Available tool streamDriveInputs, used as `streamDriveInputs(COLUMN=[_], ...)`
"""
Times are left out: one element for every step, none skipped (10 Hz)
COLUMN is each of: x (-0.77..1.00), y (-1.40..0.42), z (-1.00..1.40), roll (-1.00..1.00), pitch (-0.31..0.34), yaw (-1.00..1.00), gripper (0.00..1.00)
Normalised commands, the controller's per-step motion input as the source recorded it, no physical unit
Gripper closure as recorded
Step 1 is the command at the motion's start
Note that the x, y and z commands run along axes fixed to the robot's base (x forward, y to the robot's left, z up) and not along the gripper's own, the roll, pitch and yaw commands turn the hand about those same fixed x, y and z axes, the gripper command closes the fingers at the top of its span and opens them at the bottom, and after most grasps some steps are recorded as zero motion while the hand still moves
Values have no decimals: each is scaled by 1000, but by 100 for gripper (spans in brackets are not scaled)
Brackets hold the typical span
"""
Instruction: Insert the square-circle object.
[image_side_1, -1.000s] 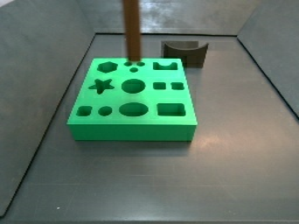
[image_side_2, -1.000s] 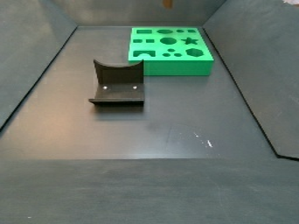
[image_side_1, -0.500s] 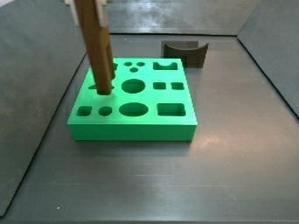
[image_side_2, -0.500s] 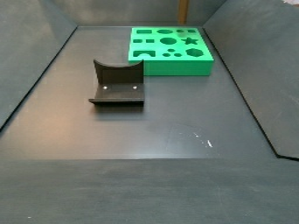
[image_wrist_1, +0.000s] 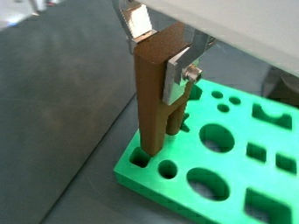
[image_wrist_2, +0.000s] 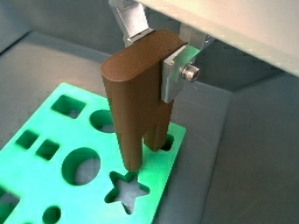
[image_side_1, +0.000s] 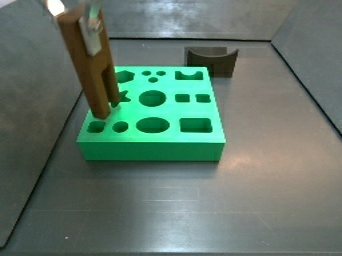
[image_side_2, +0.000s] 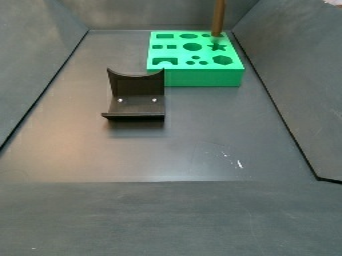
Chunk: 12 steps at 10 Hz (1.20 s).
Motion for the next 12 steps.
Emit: streamDriveInputs(x=[0, -3, 0, 0, 0, 0, 0, 0, 0, 0, 0, 0], y=[-63, -66, -63, -60, -63, -57, -37, -14, 0, 0, 0, 0], z=[-191, -129, -106, -100, -97, -77, -26, 0, 66, 137, 157, 177], roll=[-131, -161, -176, -181, -180, -177, -167, -134, -76, -24, 0, 0], pitch=[-169, -191, -199, -200, -199, -186, -144, -110, -64, -44, -26, -24], yaw=[-966, -946, -934, -931, -931, -937, -960, -986, -1000, -1000, -1000, -1000], gripper=[100, 100, 100, 100, 100, 100, 100, 100, 100, 100, 100, 100])
